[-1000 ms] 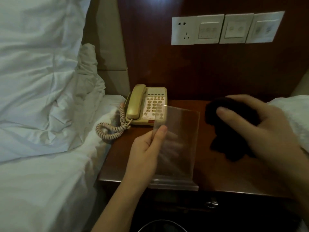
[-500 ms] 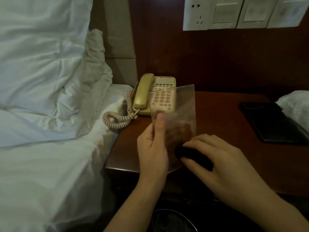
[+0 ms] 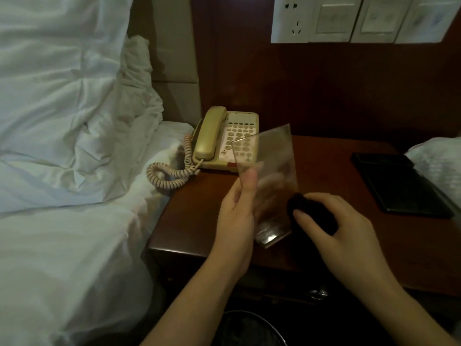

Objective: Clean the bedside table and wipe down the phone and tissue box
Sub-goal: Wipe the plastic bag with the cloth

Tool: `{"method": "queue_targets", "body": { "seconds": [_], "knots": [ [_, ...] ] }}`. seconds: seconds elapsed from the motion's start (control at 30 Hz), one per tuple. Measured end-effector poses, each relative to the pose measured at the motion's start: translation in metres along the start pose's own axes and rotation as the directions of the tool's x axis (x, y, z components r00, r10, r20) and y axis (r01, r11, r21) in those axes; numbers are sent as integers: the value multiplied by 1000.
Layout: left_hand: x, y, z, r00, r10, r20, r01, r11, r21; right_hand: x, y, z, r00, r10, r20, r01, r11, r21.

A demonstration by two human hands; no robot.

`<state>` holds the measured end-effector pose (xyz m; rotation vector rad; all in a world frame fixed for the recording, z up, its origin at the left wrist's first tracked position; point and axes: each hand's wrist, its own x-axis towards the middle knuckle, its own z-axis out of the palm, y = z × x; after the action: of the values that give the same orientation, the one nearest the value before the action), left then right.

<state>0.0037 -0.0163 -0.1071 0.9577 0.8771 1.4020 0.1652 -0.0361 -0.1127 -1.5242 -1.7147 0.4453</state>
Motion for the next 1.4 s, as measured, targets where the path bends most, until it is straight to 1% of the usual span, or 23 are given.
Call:
{"method": "queue_targets", "body": {
  "seconds": [0.07, 0.1, 0.13, 0.17, 0.23, 0.27, 0.33, 0.43, 0.5, 0.6, 0.63, 0.7, 0.77, 0.8, 0.9, 1.0, 1.07, 1.13, 1.23, 1.27, 1.3, 1.33, 1.4],
  "knots": [
    [3, -1, -2, 995, -86, 41, 88, 995, -44, 3, 3, 0, 997, 73, 13, -74, 994, 86],
    [4, -2, -3, 993, -112, 48, 114, 993, -29, 4, 5, 0, 995, 94, 16, -95, 990, 100],
    [4, -3, -3, 991, -128, 50, 126, 992, 25, 6, 7, 0, 994, 108, 23, -110, 989, 101],
    [4, -5, -5, 990, -131, 55, 123, 984, 125, 8, 9, 0, 992, 117, 36, -120, 988, 97],
    [3, -9, -8, 988, -132, 83, 94, 927, 363, 11, 11, -1, 989, 133, 64, -139, 987, 87],
    [3, -9, -9, 984, -148, 99, 88, 888, 450, 13, 12, -1, 986, 144, 78, -151, 985, 88],
    [2, -8, -11, 975, -198, 100, 117, 844, 524, 14, 11, -3, 983, 154, 96, -164, 980, 113],
    [2, -3, -11, 975, -206, 88, 138, 863, 486, 11, 3, -10, 986, 145, 77, -161, 948, 273],
    [0, 1, -8, 980, -184, 80, 130, 887, 444, 6, -4, -18, 993, 116, 40, -122, 925, 359],
    [-2, 2, -6, 984, -172, 54, 137, 909, 394, -3, -16, -25, 999, 29, -34, -14, 927, 374],
    [-2, 3, -6, 984, -173, 51, 140, 910, 391, -6, -20, -25, 999, -22, -48, 37, 942, 333],
    [-4, 4, -5, 982, -175, 74, 130, 903, 410, -12, -25, -21, 987, -158, -35, 161, 977, 142],
    [-9, 4, -4, 978, -182, 103, 122, 896, 426, -14, -25, -14, 964, -265, -1, 264, 962, -65],
    [-12, 3, -3, 976, -189, 107, 128, 898, 422, -13, -24, -11, 959, -284, 6, 283, 950, -129],
    [-17, -1, 1, 979, -192, 70, 146, 898, 416, -2, -21, -9, 957, -285, -56, 267, 940, -210],
    [-16, -4, 4, 982, -172, 83, 116, 882, 456, 18, -20, -13, 959, -241, -147, 207, 955, -214],
    [-13, -5, 4, 982, -160, 100, 102, 898, 429, 27, -19, -14, 968, -194, -157, 162, 968, -194],
    [-12, -3, 3, 986, -133, 98, 84, 915, 396, 20, -19, -12, 977, -195, -87, 180, 971, -158],
    [-10, -2, -3, 991, -109, 82, 66, 910, 410, -6, -26, -6, 966, -222, 136, 229, 973, -41],
    [-9, -1, -3, 990, -120, 79, 76, 906, 416, -8, -26, -6, 957, -230, 175, 238, 971, -27],
    [-9, 0, -3, 989, -125, 73, 83, 903, 421, -5, -25, -7, 958, -234, 167, 244, 969, -38],
    [-8, -1, -3, 991, -124, 58, 88, 900, 427, 2, -22, -8, 966, -231, 119, 239, 969, -59],
    [-8, 0, 2, 992, -123, 33, 99, 908, 407, 18, -18, -13, 982, -184, -33, 180, 978, -103]
  ]
}}
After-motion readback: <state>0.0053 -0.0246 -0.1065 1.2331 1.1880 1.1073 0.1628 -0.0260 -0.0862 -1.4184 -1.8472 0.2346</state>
